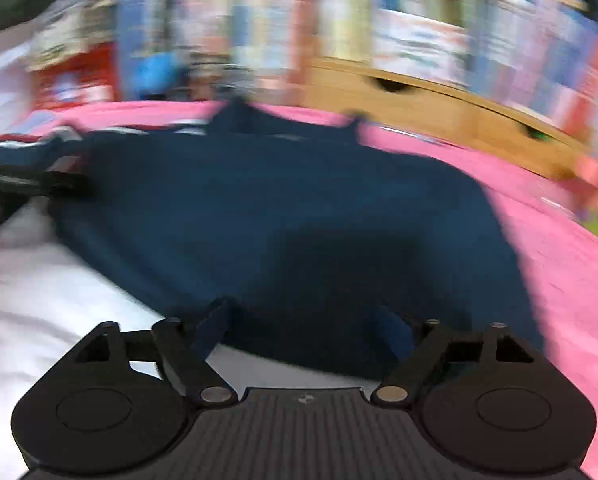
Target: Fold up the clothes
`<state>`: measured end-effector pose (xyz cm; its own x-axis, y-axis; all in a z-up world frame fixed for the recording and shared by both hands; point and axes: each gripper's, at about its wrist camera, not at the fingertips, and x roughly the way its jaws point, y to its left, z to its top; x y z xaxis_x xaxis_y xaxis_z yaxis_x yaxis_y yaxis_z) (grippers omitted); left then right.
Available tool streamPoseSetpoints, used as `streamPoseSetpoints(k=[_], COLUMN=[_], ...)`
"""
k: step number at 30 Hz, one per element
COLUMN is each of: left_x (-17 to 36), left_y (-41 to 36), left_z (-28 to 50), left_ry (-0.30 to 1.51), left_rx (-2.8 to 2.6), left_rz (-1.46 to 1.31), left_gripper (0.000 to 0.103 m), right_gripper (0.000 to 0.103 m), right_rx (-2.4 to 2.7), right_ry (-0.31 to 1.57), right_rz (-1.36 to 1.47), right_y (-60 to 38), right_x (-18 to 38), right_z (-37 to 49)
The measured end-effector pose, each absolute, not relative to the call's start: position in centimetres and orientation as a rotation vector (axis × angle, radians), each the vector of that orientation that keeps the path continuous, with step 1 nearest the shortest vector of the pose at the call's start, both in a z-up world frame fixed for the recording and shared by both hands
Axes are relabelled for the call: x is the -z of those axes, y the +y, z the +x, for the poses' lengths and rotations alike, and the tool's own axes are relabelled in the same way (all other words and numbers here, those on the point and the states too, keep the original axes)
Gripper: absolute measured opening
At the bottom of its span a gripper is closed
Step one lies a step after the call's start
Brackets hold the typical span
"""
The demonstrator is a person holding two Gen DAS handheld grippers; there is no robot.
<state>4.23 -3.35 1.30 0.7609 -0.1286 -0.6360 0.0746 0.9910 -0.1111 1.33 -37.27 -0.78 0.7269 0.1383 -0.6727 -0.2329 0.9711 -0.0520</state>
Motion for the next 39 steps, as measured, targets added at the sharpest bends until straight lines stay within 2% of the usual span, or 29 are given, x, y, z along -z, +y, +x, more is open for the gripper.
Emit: streamPoseSetpoints(k=[3,5,7,9,14,17,18,19,20,21,22,25,31,33,35,36,37,38,39], left_x=[-3.4,-5.3,-6.7,-6.8,-3.7,-1.4,-1.1,-0.7,-0.4,-0.2,0.0,0.0,-0.1,-0.1,-0.2,-0.2,-0.3,-0.4,-0.6], left_y=[-1.7,-1.0,-0.9,-1.4,-0.2,2.4,3.3,4.2,4.8,5.4,5.9,7.1,8.0,7.9,7.9,7.9,8.1,8.4,8.5], left_z=[2.7,2.3,2.7,4.7,10.6,12.4,12.4,12.5,12.6,12.6,12.7,13.7,15.0,15.0,14.8,14.6,14.2,13.8,12.9], left_ry=[0.651,0.598,0.556,0.582,0.723,0.781,0.775,0.768,0.757,0.745,0.733,0.735,0.734,0.733,0.731,0.729,0.73,0.73,0.723], left_rx=[0.156,0.187,0.206,0.149,-0.008,-0.074,-0.072,-0.069,-0.074,-0.081,-0.087,-0.114,-0.149,-0.155,-0.17,-0.178,-0.184,-0.19,-0.202], left_rz=[-0.079,-0.07,-0.018,0.078,0.184,0.133,0.095,0.057,0.038,0.025,0.012,-0.028,-0.045,-0.044,-0.049,-0.052,-0.065,-0.081,-0.101], left_gripper=[0.103,0.103,0.103,0.103,0.103,0.103,0.103,0.103,0.103,0.103,0.103,0.103,0.103,0.103,0.103,0.103,0.103,0.103,0.103], right_gripper=[0.082,0.086,0.095,0.095,0.095,0.096,0.102,0.101,0.093,0.049,0.031,0.021,0.017,0.019,0.029,0.046,0.072,0.082,0.087], right_rx=[-0.153,-0.193,-0.199,-0.206,-0.24,-0.246,-0.247,-0.234,-0.222,-0.23,-0.236,-0.24,-0.204,-0.191,-0.184,-0.172,-0.157,-0.174,-0.224], right_ry=[0.726,0.669,0.626,0.6,0.655,0.675,0.68,0.686,0.703,0.727,0.717,0.671,0.648,0.644,0.638,0.636,0.634,0.631,0.618], right_rz=[-0.083,-0.087,-0.115,-0.124,-0.066,-0.037,-0.027,-0.033,-0.044,-0.067,-0.086,-0.131,-0.095,-0.113,-0.176,-0.183,-0.186,-0.16,-0.126], right_y=[-40.7,-41.7,-41.3,-40.6,-36.5,-34.3,-33.7,-33.0,-32.4,-31.9,-31.4,-30.0,-29.4,-29.1,-28.3,-28.3,-28.2,-28.4,-28.7], right_x=[-1.2,-3.1,-4.5,-5.3,-3.4,-1.4,-0.7,0.0,0.6,1.2,1.6,2.2,2.7,2.8,2.7,2.4,2.0,1.4,0.7], right_z=[1.1,1.1,2.7,4.9,13.4,17.4,18.7,19.9,20.8,21.6,22.0,23.1,27.3,27.6,27.1,26.2,25.1,23.9,22.4])
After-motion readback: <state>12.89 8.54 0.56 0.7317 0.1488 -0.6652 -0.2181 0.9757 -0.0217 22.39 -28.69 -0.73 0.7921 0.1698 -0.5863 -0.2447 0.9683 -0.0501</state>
